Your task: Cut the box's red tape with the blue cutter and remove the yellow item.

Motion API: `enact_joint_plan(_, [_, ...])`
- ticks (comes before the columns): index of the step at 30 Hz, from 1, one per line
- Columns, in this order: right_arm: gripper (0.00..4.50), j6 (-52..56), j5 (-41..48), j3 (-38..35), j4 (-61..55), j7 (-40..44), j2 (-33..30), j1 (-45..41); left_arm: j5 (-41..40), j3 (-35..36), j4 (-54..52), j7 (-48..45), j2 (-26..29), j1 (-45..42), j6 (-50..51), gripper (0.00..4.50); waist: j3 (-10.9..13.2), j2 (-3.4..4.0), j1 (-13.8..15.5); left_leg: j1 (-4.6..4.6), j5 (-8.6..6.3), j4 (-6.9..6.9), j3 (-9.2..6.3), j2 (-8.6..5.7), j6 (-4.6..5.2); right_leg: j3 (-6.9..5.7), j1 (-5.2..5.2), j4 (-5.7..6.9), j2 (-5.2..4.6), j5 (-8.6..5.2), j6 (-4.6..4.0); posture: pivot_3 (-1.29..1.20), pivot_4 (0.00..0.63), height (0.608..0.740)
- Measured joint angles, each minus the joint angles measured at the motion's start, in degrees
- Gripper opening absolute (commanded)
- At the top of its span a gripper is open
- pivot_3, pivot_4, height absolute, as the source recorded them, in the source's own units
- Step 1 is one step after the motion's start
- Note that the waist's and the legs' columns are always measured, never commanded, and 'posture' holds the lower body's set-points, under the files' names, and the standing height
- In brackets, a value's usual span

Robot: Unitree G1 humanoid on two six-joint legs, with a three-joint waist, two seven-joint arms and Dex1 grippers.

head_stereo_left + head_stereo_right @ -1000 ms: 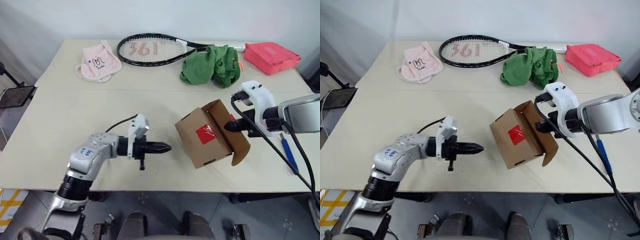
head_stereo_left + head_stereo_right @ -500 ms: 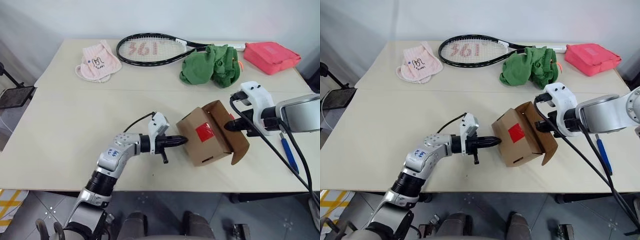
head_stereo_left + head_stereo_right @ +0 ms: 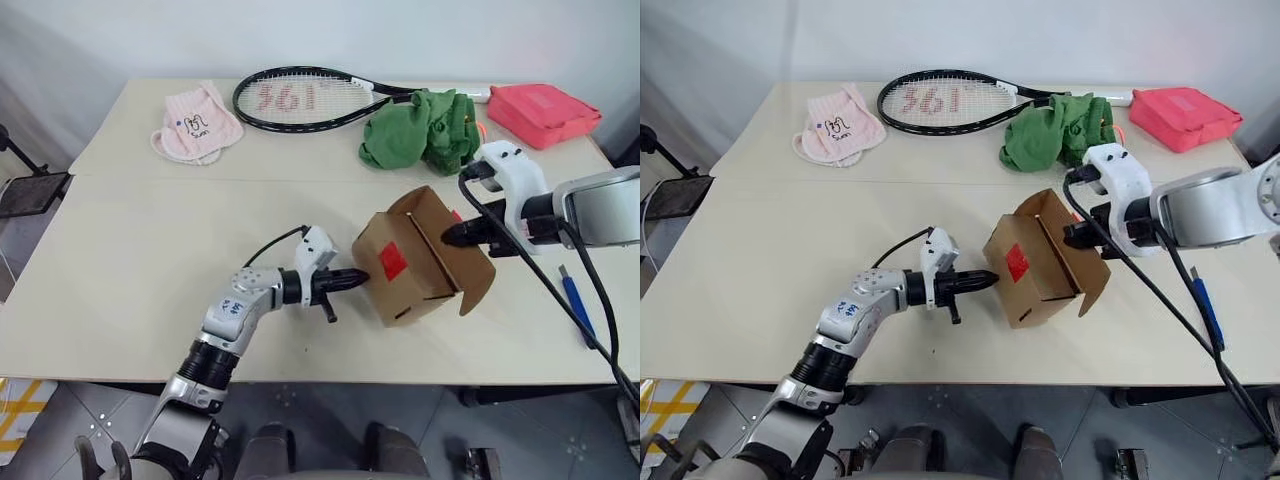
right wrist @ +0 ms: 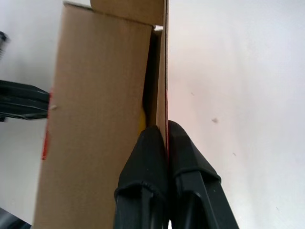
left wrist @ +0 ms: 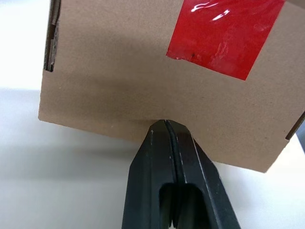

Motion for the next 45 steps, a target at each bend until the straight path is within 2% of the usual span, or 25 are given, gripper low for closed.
enact_joint_plan(13, [0.02,-0.37,0.26,-0.48,-0.01,0.21,0.68,0.28,0.16,0.33,-0.23,1.89,-0.18,0.73,0.44,0.00,0.00,0.00,-0.04,0.01,0.00,0.02,0.00,0.00,0.00,0.00,0.01,0.02,0.00,0.00,0.00,0.00,0.150,0.740])
enact_joint_plan(22, [0.02,-2.38,0.44,-6.39,-0.38,3.35,0.25,7.09,0.16,0.38,-1.90,2.85,0.51,2.08,3.31,0.00,-0.03,-0.05,0.05,0.06,0.00,0.02,0.01,0.01,0.00,-0.01,0.06,0.03,0.00,0.00,0.00,0.00,0.150,0.740])
enact_joint_plan(32, [0.02,-3.97,0.32,-9.13,-0.55,0.87,-0.55,12.70,0.15,1.05,-3.18,4.29,0.92,2.41,4.13,0.00,-0.04,-0.07,-0.24,0.10,0.00,0.01,0.01,0.01,0.00,-0.01,0.07,0.05,0.00,0.00,0.00,0.00,0.150,0.740])
enact_joint_plan(45, [0.02,-2.57,0.40,-5.23,-0.25,-3.11,2.16,7.28,0.13,1.83,-5.66,4.73,2.89,2.59,7.73,0.00,-0.04,-0.06,-1.30,0.11,0.00,0.04,0.02,0.01,0.00,0.02,0.06,0.09,0.00,0.01,-0.01,0.00,0.150,0.740])
